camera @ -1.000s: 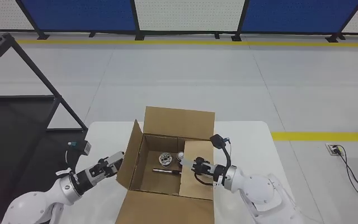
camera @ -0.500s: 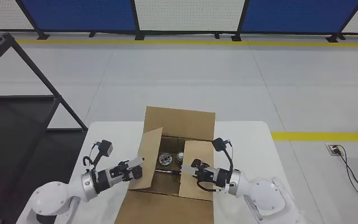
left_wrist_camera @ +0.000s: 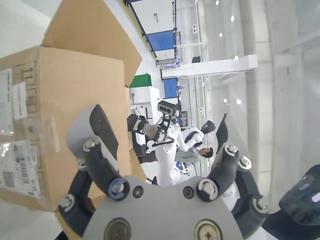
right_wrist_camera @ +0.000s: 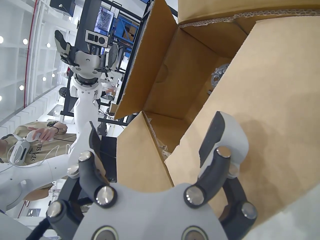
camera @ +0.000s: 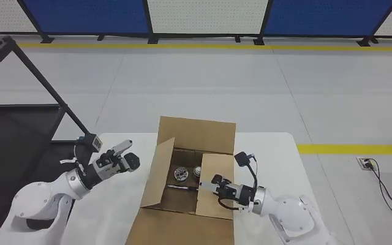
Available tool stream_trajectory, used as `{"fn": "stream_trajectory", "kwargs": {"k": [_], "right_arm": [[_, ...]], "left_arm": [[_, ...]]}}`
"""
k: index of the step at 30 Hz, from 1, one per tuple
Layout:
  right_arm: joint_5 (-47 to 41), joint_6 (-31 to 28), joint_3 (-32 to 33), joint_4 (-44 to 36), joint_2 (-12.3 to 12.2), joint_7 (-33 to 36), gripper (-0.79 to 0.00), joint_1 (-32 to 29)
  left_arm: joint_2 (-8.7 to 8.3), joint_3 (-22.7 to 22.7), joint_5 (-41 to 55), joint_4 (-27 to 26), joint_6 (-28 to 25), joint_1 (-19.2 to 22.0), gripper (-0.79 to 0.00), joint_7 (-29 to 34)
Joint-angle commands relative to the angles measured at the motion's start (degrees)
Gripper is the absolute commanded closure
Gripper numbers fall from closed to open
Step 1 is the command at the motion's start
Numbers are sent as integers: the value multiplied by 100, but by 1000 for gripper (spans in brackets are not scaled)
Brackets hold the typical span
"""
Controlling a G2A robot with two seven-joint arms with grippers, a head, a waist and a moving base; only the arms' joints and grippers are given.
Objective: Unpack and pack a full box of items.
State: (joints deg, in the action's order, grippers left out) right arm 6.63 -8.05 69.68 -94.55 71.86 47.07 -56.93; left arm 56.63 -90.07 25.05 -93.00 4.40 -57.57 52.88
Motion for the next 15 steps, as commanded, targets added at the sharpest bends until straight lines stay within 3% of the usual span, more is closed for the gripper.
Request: {"fn": "stream_trajectory", "kwargs": {"k": [1, 15], "right_arm": [[-8, -2, 0, 4, -6, 2, -785, 5], [-45, -14, 55, -86, -64, -53, -785, -103]], "left_arm": [[6, 150, -67, 54, 13, 74, -785, 37], [71, 1087, -380, 311, 20, 362, -785, 268]]}}
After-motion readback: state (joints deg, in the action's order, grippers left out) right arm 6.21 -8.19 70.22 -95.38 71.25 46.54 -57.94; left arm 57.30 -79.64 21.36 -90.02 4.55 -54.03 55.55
